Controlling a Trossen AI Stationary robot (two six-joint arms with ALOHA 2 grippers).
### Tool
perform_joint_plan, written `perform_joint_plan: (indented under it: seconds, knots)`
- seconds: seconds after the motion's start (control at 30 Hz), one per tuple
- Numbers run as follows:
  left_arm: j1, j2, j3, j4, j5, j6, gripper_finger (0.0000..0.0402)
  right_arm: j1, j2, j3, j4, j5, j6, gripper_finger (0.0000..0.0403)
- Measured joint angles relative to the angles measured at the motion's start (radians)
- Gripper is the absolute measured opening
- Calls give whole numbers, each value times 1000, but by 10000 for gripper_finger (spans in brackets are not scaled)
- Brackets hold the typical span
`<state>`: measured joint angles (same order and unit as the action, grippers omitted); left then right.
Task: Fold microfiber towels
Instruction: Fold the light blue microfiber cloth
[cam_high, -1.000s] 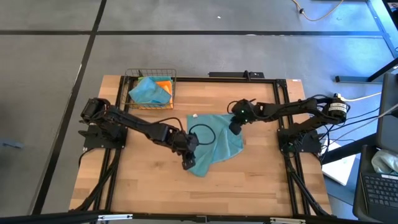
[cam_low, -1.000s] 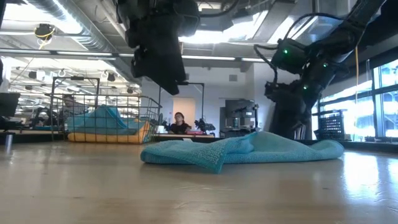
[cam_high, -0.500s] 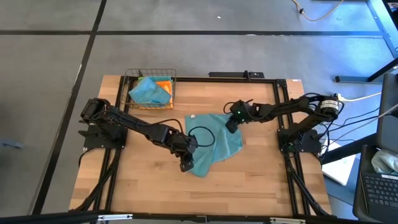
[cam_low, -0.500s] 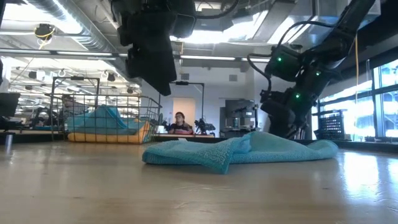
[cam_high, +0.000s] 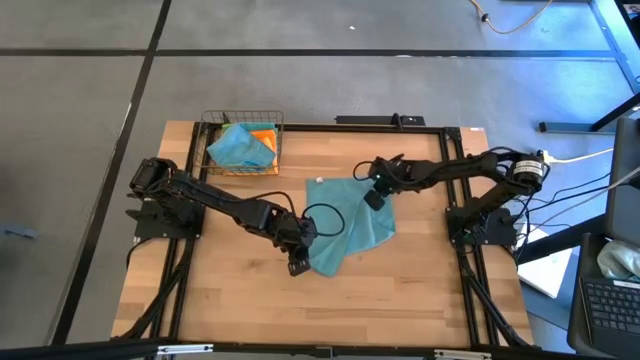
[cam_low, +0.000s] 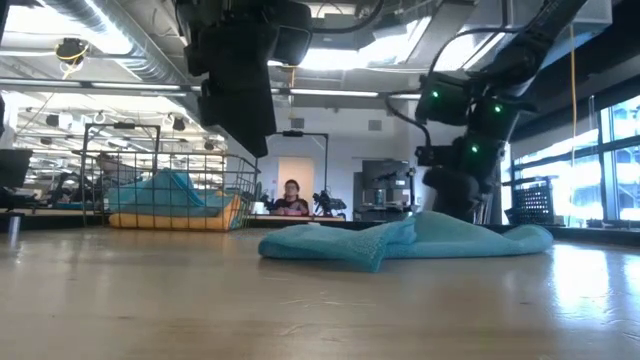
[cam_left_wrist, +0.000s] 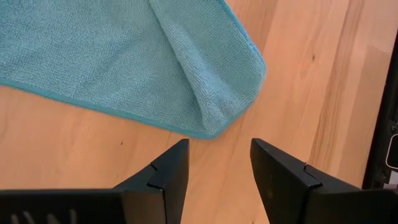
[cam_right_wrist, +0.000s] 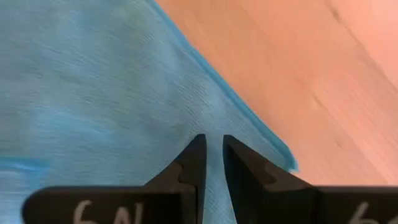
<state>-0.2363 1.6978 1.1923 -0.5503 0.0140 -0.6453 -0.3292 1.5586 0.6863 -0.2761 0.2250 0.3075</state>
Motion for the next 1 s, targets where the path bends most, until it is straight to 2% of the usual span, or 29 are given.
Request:
perform_joint_plan:
  seconds: [0.3,0.37,0.53,0.67,0.83,0.9,1.0]
  knots:
    - [0,0,0,-11,-4,0,163,0,-5,152,-136,-23,-152,58]
    - [0,0,0,-11,-7,0,163,0,-20,183,-138,-109,-226,58]
    - [0,0,0,-4,-41,0,163,-5,-56,222,-125,-426,-339,58]
    - [0,0,0,33,-73,-8,163,-29,-45,208,-126,-558,-344,61]
    - [0,0,0,79,-129,-47,163,-34,-36,144,-93,-657,-455,111]
    - [0,0,0,97,-139,-63,163,-35,-36,116,-84,-648,-503,143]
    - [0,0,0,113,-140,-97,163,-35,-35,95,-77,-560,-561,184]
